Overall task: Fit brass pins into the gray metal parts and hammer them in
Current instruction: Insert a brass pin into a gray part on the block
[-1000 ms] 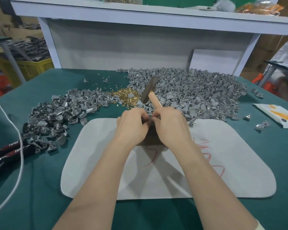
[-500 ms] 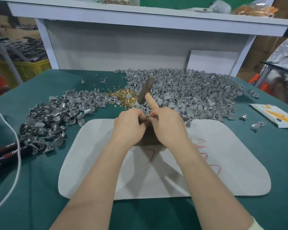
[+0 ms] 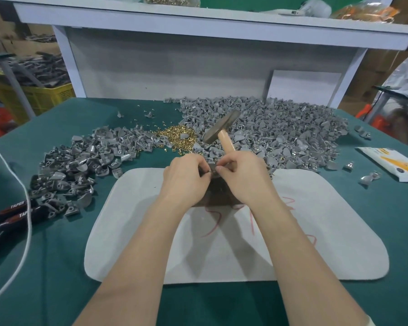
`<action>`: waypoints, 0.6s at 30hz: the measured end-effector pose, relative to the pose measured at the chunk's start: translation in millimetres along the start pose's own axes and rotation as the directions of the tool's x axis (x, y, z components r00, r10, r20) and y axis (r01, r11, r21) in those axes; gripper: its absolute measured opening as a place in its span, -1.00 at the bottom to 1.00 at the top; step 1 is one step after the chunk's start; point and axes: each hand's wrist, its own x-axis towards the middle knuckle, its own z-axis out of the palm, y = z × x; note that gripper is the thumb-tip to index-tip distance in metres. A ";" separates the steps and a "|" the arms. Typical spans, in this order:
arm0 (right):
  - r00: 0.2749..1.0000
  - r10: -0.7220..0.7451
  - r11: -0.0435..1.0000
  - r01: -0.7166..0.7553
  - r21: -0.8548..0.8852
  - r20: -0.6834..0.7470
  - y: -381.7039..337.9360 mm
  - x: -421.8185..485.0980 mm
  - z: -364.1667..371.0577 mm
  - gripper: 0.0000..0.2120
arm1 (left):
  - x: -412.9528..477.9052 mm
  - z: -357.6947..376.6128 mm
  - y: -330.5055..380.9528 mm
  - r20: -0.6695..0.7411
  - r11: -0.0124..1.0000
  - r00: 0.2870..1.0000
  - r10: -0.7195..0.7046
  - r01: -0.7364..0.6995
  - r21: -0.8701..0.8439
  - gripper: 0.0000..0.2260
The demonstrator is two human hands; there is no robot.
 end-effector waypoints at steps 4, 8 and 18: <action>1.000 -0.026 0.998 0.026 -0.054 -0.003 -2.6 -0.4 1.5 -0.90 | 0.1 0.1 0.3 0.001 1.000 1.000 -0.001 0.001 -0.005 -0.89; 0.997 -0.072 0.987 0.070 -0.143 -0.003 -4.8 -0.9 3.2 -0.88 | -0.1 -0.7 1.4 0.003 1.000 1.000 -0.001 0.001 -0.003 -0.93; 0.996 -0.087 0.989 0.087 -0.124 0.002 -3.0 -2.8 2.7 -0.93 | 0.9 0.4 0.1 0.007 1.000 1.000 -0.008 0.008 -0.009 -0.93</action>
